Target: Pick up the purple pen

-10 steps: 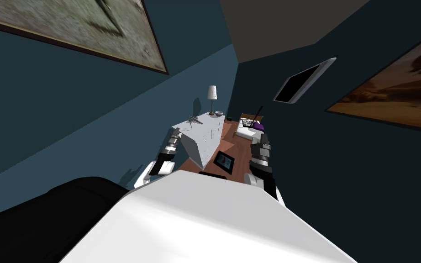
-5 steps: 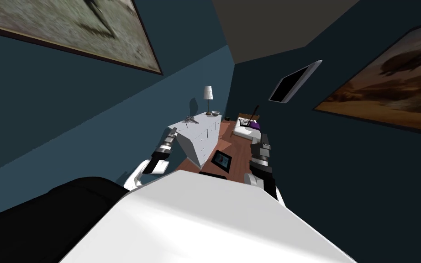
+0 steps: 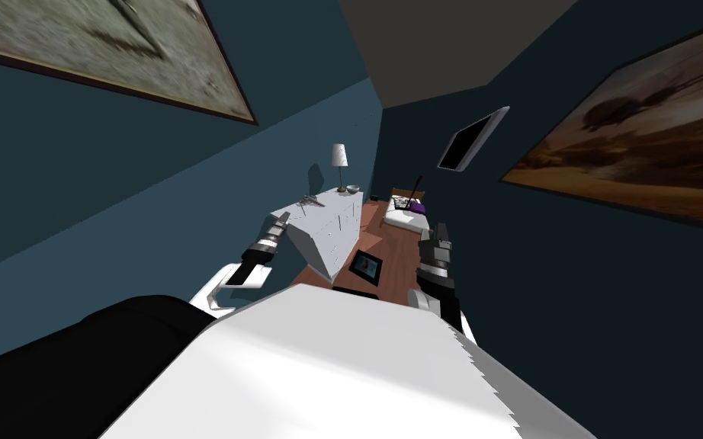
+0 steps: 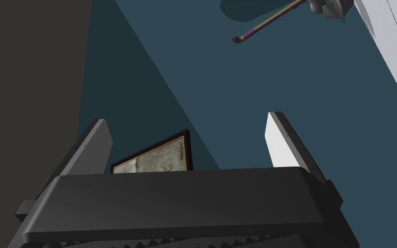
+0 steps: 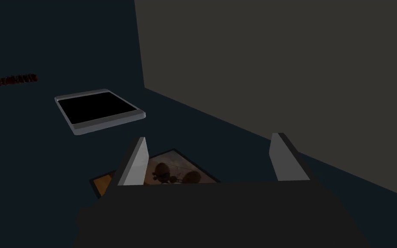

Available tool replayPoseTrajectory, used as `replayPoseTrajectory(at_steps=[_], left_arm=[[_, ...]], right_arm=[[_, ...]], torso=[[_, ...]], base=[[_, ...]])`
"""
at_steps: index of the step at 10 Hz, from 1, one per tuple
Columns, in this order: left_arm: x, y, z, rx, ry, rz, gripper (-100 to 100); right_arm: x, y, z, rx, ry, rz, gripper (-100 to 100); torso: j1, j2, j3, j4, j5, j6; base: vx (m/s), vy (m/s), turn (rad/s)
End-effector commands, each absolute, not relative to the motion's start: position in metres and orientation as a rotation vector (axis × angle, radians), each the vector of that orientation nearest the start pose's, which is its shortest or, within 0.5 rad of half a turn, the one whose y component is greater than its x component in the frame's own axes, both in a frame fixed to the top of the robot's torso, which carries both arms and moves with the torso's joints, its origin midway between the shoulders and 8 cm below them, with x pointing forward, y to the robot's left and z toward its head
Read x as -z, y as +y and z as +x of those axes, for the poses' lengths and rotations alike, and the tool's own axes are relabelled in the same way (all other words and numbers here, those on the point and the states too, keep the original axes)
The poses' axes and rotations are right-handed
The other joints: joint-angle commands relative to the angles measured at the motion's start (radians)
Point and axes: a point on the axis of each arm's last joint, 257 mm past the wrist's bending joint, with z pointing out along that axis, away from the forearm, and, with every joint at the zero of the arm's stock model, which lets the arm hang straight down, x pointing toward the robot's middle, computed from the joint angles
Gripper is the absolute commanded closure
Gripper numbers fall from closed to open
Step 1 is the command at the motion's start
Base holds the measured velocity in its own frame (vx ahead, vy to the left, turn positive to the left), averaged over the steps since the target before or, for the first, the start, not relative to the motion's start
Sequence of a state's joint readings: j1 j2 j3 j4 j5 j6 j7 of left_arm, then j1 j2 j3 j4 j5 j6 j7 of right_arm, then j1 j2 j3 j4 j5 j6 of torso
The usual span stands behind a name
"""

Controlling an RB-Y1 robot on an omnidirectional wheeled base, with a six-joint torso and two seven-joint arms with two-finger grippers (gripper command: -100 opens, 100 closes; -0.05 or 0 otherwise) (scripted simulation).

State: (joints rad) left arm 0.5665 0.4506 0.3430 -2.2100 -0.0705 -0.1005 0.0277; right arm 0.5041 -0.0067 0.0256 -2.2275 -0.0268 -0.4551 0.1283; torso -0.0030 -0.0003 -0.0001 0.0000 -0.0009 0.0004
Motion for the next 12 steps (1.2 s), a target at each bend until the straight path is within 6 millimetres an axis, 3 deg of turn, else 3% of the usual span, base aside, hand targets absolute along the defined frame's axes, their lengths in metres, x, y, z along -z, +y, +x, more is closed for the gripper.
replayPoseTrajectory(at_steps=[1,5,12], left_arm=[[0.051,0.434,0.374,0.640,1.209,-0.645,-100],[0.056,0.461,0.370,0.554,1.270,-0.664,-100],[0.066,0.513,0.358,0.391,1.374,-0.724,-100]], right_arm=[[0.010,-0.277,0.361,-1.202,0.708,0.702,0],[0.010,-0.277,0.361,-1.202,0.708,0.701,0],[0.010,-0.277,0.361,-1.202,0.708,0.701,0]], torso=[[0.000,0.000,0.000,0.000,0.000,0.000],[0.006,-0.003,-0.002,-0.001,0.001,0.000],[0.008,-0.003,-0.002,-0.001,0.002,0.000]], base=[[0.030,-0.021,-0.157],[0.045,0.023,-0.153],[0.055,0.070,-0.216]])
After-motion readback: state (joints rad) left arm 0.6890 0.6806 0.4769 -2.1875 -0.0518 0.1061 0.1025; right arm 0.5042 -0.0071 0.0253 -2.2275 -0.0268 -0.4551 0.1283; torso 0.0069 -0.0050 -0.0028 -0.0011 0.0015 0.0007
